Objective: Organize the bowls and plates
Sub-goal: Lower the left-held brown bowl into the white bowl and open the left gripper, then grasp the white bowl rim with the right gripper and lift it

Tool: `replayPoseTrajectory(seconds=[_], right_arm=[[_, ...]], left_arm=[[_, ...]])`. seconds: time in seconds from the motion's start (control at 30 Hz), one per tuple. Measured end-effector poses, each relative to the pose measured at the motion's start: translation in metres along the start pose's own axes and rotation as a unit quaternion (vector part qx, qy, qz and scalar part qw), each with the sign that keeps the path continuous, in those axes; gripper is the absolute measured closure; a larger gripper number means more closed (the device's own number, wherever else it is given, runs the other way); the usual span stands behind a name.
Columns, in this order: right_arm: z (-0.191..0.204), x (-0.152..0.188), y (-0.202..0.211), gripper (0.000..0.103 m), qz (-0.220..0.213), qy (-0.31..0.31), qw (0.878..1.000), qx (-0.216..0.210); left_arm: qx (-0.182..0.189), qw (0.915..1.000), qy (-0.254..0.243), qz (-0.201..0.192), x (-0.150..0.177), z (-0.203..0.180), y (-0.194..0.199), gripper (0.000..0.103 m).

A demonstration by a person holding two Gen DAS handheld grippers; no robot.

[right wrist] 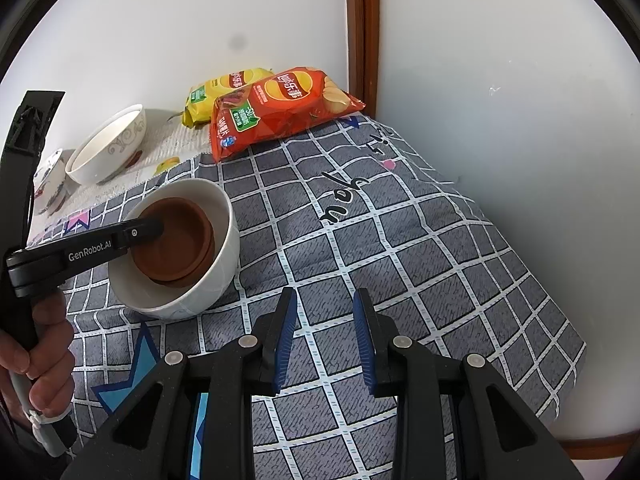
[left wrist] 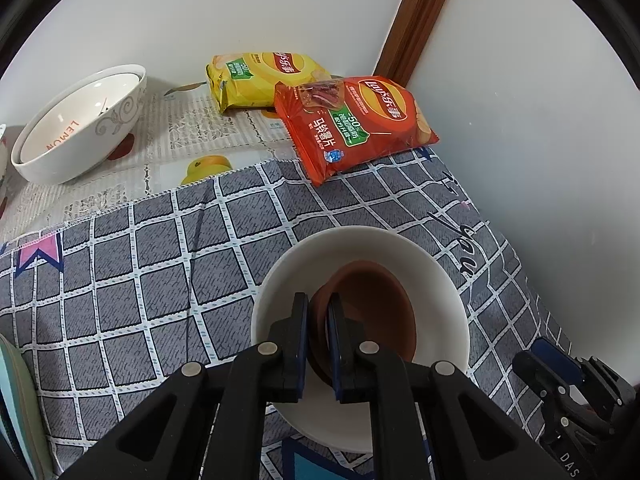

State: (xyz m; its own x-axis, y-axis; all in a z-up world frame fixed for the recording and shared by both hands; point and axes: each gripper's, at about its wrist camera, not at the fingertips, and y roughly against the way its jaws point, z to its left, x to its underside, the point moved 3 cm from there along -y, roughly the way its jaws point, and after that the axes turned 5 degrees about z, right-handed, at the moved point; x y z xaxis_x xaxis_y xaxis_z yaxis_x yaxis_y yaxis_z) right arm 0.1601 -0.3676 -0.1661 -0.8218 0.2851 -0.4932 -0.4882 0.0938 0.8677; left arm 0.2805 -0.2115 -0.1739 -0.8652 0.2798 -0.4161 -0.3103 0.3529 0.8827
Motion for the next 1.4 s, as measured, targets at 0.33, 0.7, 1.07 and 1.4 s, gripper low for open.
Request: replayPoseTrajectory(seconds=[0.33, 0.7, 1.07, 1.4], right_arm=[[0.006, -0.002, 0.001, 0.071, 0.0, 0.005, 1.0, -0.009], [0.009, -0.01, 0.029, 0.052, -0.03, -0.01, 0.999, -0.005], [0.014, -0.012, 0.047, 0.049, -0.037, -0.013, 0.999, -0.032], [0.02, -0.024, 0.036, 0.049, -0.036, -0.002, 0.999, -0.014]], left_arm=[[-0.004, 0.9999, -0.012, 0.011, 0.003, -0.001, 0.007, 0.091], [-0.036, 0.999, 0.002, -0.025, -0.001, 0.02, 0.057, 0.079], [-0.058, 0.9976, -0.008, -0.037, 0.014, 0.026, 0.086, 0.079], [-0.072, 0.9968, -0.018, -0.028, 0.021, 0.022, 0.087, 0.079]])
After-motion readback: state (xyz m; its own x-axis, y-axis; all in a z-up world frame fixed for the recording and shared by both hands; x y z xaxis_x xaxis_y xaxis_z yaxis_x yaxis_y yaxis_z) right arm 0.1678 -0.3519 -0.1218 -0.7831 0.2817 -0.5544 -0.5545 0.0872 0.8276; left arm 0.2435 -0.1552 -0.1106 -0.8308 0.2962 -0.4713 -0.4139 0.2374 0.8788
